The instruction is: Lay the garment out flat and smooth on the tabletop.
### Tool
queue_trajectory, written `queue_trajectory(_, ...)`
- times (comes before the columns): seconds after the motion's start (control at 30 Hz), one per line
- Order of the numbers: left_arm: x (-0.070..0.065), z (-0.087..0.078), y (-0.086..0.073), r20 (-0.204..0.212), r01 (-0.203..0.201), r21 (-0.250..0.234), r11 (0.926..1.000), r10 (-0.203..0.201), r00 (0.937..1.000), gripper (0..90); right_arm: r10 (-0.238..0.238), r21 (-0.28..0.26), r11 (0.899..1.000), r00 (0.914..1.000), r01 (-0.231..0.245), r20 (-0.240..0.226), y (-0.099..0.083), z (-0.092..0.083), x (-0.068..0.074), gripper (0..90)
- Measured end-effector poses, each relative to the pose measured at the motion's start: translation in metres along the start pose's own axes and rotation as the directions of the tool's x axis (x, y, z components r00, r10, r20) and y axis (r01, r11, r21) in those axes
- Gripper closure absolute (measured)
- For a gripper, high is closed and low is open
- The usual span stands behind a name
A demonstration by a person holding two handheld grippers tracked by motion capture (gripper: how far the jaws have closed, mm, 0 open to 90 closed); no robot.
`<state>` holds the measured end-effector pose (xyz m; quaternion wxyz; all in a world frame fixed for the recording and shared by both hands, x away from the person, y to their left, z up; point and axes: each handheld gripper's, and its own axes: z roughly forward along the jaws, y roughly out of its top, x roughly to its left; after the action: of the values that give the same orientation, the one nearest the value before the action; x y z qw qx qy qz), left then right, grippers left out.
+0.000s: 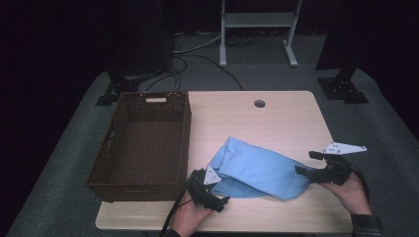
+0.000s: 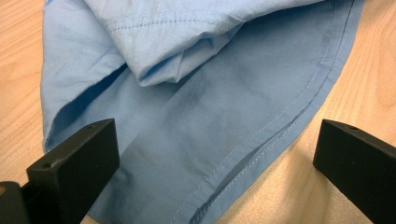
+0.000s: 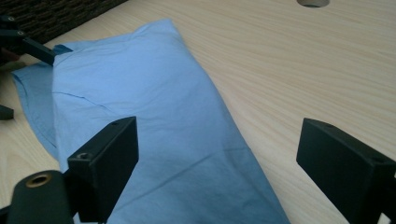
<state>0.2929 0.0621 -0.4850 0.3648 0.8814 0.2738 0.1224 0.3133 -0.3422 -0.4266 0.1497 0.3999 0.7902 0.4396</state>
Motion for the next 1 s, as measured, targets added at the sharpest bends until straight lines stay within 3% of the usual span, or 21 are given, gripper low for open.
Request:
queue_trajectory(0.67,0.0,0.0,0.0,0.0,0.002,-0.002,1.0,-0.002,1.0,0.0,-0.074,-0.002,0.997,0.9954,0.074,-0.061,0.024,0.018,0.025,12.6)
queue_trajectory(1.0,0.0,0.0,0.0,0.001,0.003,-0.002,1.0,-0.003,1.0,0.0,-0.116,-0.005,0.993,0.9892,0.116,-0.089,0.039,0.032,0.038,12.6)
